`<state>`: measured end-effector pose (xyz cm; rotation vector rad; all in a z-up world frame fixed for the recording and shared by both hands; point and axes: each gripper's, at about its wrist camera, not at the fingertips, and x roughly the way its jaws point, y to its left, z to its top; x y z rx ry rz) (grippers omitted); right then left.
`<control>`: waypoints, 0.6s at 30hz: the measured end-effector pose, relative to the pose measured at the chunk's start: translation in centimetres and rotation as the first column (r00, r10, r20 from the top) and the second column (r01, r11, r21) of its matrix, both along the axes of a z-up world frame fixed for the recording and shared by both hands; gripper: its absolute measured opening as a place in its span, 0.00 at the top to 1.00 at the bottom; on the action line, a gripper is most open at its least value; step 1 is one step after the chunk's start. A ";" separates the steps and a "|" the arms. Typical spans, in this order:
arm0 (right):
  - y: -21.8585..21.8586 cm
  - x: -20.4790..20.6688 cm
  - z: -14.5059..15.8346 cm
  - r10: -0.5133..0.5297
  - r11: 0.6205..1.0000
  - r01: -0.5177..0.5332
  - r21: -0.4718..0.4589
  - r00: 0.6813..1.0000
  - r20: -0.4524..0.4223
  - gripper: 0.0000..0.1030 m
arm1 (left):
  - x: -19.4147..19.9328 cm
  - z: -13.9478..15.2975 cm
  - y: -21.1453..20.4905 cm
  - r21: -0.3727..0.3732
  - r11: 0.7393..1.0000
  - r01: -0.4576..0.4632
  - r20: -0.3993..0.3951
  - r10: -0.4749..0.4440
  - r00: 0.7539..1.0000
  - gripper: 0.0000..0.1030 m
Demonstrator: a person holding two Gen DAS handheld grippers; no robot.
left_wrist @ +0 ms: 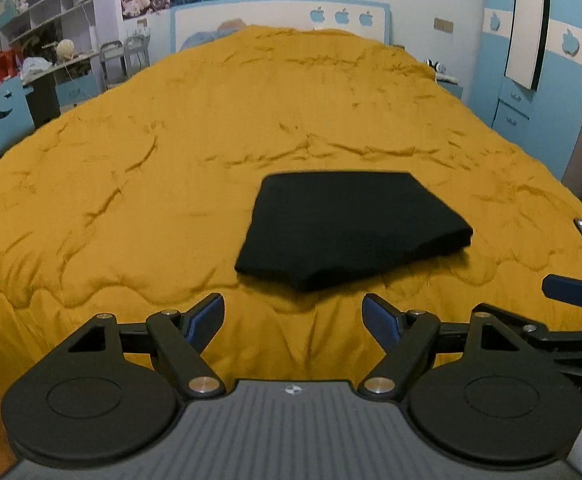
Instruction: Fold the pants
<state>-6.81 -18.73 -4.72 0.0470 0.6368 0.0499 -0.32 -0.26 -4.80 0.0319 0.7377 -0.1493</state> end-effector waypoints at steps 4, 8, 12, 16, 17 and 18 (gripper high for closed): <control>0.0 0.1 -0.4 -0.002 1.000 0.002 0.003 1.000 -0.013 0.20 | -0.2 -0.8 -0.1 0.002 1.000 0.005 -0.028 -0.004 1.000 0.11; -0.1 0.4 -0.4 0.000 1.000 0.000 0.003 1.000 -0.010 0.20 | -0.3 -0.8 -0.2 0.000 1.000 0.003 -0.033 -0.003 0.999 0.11; -0.3 0.7 -0.3 -0.001 1.000 0.001 0.010 1.000 -0.007 0.20 | -0.4 -0.8 -0.3 0.001 1.000 0.003 -0.035 -0.003 0.999 0.11; -0.3 0.7 -0.3 0.003 1.000 -0.003 0.014 1.000 -0.008 0.20 | -0.3 -0.7 -0.2 0.002 1.000 0.002 -0.038 -0.002 0.999 0.11; -0.3 0.7 -0.2 0.004 1.000 -0.004 0.014 1.000 -0.007 0.20 | -0.2 -0.7 -0.2 0.002 1.000 0.003 -0.038 -0.003 0.999 0.11; -0.3 0.7 -0.2 0.005 1.000 -0.005 0.013 1.000 -0.005 0.20 | -0.2 -0.7 -0.2 0.002 1.000 0.003 -0.038 -0.003 0.999 0.11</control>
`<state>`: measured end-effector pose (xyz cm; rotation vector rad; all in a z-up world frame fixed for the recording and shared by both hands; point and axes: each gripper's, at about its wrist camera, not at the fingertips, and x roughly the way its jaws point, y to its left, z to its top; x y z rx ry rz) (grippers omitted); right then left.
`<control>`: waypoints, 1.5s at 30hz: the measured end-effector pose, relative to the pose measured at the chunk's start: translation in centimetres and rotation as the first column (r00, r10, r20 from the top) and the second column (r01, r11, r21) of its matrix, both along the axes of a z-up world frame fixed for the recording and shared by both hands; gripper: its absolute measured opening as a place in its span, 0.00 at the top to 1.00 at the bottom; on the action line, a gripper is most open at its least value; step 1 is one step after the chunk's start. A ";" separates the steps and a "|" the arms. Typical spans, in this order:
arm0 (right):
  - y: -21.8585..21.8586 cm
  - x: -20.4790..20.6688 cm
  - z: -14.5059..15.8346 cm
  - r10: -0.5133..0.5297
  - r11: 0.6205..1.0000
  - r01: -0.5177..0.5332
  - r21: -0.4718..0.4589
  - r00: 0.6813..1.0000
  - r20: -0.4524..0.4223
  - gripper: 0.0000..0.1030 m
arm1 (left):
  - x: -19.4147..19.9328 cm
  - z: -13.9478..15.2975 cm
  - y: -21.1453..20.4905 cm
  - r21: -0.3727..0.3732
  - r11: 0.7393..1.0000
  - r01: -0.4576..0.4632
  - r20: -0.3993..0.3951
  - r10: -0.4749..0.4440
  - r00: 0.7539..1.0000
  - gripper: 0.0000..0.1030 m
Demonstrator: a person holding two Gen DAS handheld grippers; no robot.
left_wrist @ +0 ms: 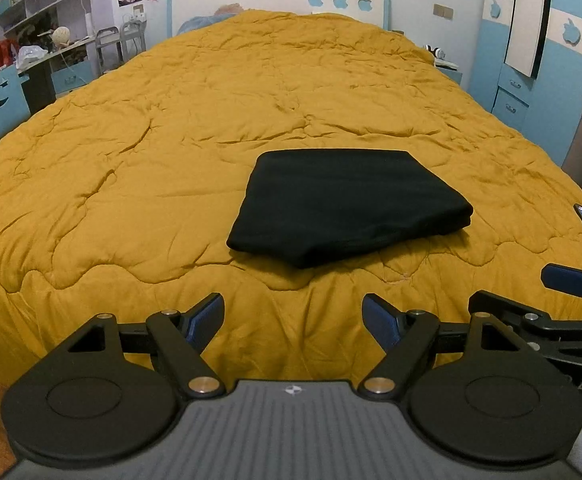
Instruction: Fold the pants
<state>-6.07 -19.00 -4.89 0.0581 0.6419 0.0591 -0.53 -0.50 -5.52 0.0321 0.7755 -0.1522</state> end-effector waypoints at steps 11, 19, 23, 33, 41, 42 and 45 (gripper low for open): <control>0.2 0.0 -0.1 0.009 1.000 -0.009 -0.004 1.000 0.009 0.20 | 0.0 0.0 0.0 0.000 1.000 0.001 0.001 -0.001 1.000 0.11; 0.1 0.0 0.0 0.009 1.000 -0.009 -0.003 1.000 0.013 0.20 | 0.0 0.0 0.0 0.001 1.000 0.000 0.001 0.000 1.000 0.11; 0.0 0.1 0.0 0.010 1.000 -0.010 -0.002 1.000 0.015 0.20 | 0.1 0.0 0.0 0.001 1.000 0.003 0.000 -0.003 1.000 0.11; 0.0 0.1 0.0 0.007 1.000 -0.007 0.000 1.000 0.016 0.20 | 0.1 0.1 -0.1 0.001 1.000 0.002 -0.001 -0.002 1.000 0.11; -0.1 0.2 0.0 0.005 1.000 -0.005 0.004 1.000 0.019 0.20 | 0.0 0.1 -0.1 0.001 1.000 0.003 -0.001 -0.003 1.000 0.11; -0.1 0.2 -0.1 0.004 1.000 -0.004 0.003 1.000 0.019 0.20 | 0.0 0.1 -0.1 0.001 1.000 0.002 -0.001 -0.002 1.000 0.11; -0.1 0.2 -0.2 0.001 1.000 -0.002 0.005 1.000 0.020 0.20 | 0.0 0.1 -0.2 0.001 1.000 0.002 -0.001 -0.002 1.000 0.11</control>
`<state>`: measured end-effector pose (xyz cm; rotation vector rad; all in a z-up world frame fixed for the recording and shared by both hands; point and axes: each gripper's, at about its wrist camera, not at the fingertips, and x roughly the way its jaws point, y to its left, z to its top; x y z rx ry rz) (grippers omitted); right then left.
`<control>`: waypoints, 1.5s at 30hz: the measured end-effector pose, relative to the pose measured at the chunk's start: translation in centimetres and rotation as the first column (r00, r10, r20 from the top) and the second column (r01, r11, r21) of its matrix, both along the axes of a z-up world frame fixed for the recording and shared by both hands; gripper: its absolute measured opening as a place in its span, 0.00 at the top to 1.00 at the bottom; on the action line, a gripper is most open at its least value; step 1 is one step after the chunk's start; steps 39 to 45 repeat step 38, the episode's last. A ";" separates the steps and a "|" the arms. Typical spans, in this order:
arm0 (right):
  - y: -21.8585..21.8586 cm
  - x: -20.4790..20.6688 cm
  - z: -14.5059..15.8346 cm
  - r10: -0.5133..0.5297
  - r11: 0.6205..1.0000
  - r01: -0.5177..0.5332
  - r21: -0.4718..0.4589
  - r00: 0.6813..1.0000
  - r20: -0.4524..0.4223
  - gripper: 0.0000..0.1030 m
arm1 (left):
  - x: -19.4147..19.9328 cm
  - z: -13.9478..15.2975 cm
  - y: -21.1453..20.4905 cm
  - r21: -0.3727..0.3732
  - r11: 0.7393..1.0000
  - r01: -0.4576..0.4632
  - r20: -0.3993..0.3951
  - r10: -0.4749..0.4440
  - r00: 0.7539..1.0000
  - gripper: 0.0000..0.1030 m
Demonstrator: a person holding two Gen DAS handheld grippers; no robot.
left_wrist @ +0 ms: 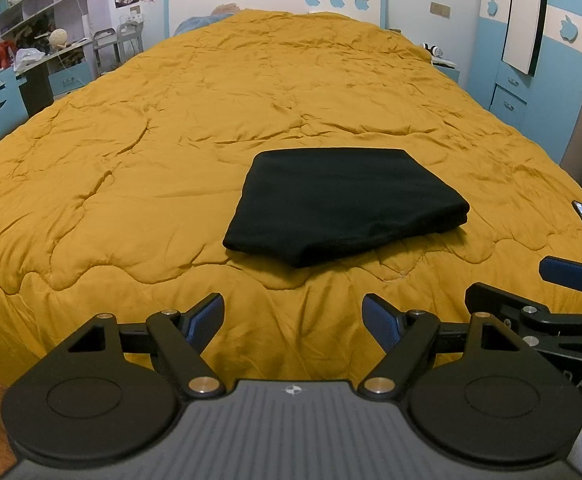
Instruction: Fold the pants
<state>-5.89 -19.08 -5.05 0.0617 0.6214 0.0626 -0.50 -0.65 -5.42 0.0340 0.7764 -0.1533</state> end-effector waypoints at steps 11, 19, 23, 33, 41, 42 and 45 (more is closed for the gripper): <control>0.1 -0.1 -0.1 -0.002 1.000 0.002 0.002 1.000 0.000 0.20 | 0.0 0.0 0.0 0.000 1.000 0.000 -0.001 0.000 1.000 0.11; 0.1 -0.1 -0.1 -0.007 1.000 0.007 0.007 1.000 -0.003 0.20 | 0.0 0.0 0.0 0.000 1.000 0.000 -0.002 0.000 1.000 0.11; 0.1 -0.2 -0.1 -0.007 1.000 0.007 0.006 1.000 0.000 0.20 | 0.0 0.0 0.0 0.003 1.000 -0.002 -0.002 0.002 1.000 0.11; 0.2 -0.2 -0.2 -0.007 1.000 0.007 0.007 1.000 0.000 0.20 | -0.3 -0.2 -0.2 0.009 1.000 0.000 0.004 0.000 1.000 0.11; 0.2 -0.1 -0.2 -0.007 1.000 0.007 0.007 1.000 -0.002 0.20 | -0.2 -0.1 0.0 0.008 1.000 -0.002 0.008 0.001 1.000 0.11; 0.2 -0.1 -0.2 -0.007 1.000 0.007 0.007 1.000 -0.002 0.20 | -0.2 -0.1 0.0 0.008 1.000 -0.002 0.008 0.001 1.000 0.11; 0.2 -0.1 -0.2 -0.007 1.000 0.007 0.007 1.000 -0.002 0.20 | -0.2 -0.1 0.0 0.008 1.000 -0.002 0.008 0.001 1.000 0.11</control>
